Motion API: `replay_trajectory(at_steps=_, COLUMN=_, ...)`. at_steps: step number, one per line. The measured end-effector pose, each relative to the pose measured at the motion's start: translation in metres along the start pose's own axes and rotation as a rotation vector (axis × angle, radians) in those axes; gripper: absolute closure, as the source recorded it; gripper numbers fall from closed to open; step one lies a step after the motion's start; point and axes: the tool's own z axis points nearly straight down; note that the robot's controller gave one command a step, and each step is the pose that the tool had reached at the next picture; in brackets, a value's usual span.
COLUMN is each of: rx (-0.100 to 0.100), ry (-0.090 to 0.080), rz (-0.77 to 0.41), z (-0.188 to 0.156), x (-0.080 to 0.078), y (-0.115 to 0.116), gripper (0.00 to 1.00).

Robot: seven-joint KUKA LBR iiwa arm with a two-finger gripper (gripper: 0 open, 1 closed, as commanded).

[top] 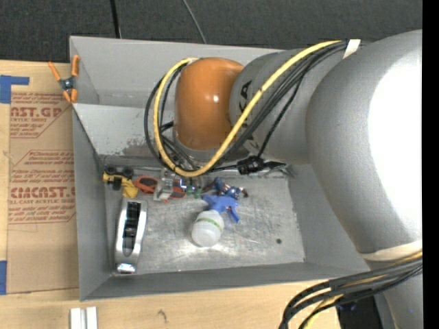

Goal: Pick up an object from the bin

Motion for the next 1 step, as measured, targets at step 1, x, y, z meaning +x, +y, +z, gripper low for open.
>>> replay_trajectory(at_steps=1, rx=0.003, ry=0.007, rz=-0.022, z=-0.0463, x=0.0106, y=-0.0156, gripper=1.0)
